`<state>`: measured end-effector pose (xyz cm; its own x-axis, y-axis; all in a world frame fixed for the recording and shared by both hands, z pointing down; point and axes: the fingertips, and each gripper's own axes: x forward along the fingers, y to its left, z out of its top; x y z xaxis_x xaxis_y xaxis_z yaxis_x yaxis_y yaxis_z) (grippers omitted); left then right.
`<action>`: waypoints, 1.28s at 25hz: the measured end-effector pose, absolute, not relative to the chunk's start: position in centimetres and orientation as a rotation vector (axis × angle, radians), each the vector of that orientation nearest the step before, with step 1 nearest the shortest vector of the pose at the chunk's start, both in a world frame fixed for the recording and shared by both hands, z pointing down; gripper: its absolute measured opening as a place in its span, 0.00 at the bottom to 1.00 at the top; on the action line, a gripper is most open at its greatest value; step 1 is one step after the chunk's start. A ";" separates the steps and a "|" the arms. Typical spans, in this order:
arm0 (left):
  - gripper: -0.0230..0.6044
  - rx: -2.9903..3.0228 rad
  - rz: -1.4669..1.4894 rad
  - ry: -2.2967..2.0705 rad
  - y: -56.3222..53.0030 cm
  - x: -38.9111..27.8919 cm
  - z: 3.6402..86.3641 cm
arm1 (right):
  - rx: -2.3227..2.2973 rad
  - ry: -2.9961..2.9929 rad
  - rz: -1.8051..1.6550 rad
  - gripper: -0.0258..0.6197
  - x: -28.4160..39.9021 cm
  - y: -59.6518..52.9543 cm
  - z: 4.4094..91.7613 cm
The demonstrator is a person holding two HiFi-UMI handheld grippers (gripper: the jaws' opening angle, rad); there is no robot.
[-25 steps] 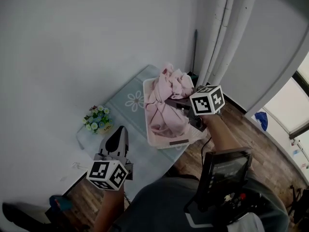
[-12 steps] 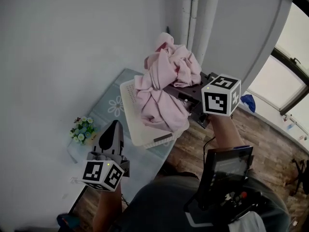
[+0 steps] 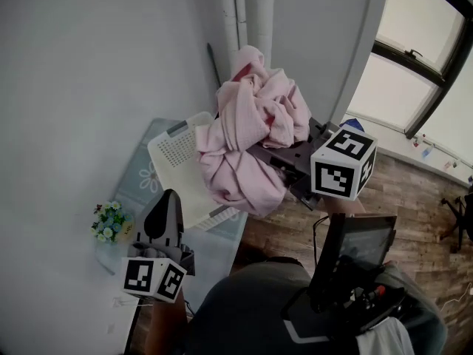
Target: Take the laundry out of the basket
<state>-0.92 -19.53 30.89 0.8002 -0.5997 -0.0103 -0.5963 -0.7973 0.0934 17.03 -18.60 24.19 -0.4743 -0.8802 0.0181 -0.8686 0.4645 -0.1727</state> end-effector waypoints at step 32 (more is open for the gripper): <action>0.05 2.866 -0.057 -1.168 -15.9 -5.5 34.5 | -2.003 2.385 -0.265 0.47 16.4 -8.4 33.0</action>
